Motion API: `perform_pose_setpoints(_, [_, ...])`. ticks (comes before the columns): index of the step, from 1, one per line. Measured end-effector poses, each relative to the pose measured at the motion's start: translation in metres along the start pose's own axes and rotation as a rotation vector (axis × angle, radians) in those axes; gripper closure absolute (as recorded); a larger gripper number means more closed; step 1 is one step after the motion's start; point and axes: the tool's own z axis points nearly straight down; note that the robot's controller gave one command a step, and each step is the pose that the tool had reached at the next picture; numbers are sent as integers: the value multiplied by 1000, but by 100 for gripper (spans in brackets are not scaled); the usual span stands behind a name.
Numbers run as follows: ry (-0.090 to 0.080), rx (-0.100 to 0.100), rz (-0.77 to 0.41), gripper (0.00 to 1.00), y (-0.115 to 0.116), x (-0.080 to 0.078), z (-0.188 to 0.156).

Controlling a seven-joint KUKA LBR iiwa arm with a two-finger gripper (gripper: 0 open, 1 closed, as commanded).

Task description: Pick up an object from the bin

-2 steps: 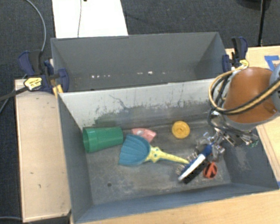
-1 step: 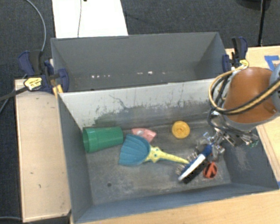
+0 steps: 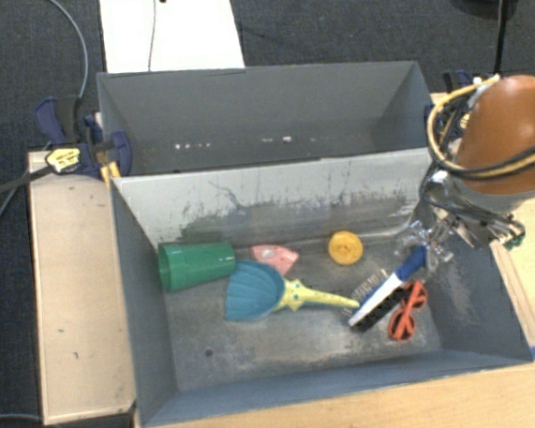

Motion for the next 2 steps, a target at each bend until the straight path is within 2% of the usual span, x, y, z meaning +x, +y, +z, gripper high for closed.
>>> perform_pose_setpoints(1, [0, 0, 1, 100, 0, 0, 0])
perform_pose_setpoints(2, [6, -6, 8, 100, 4, 2, -41])
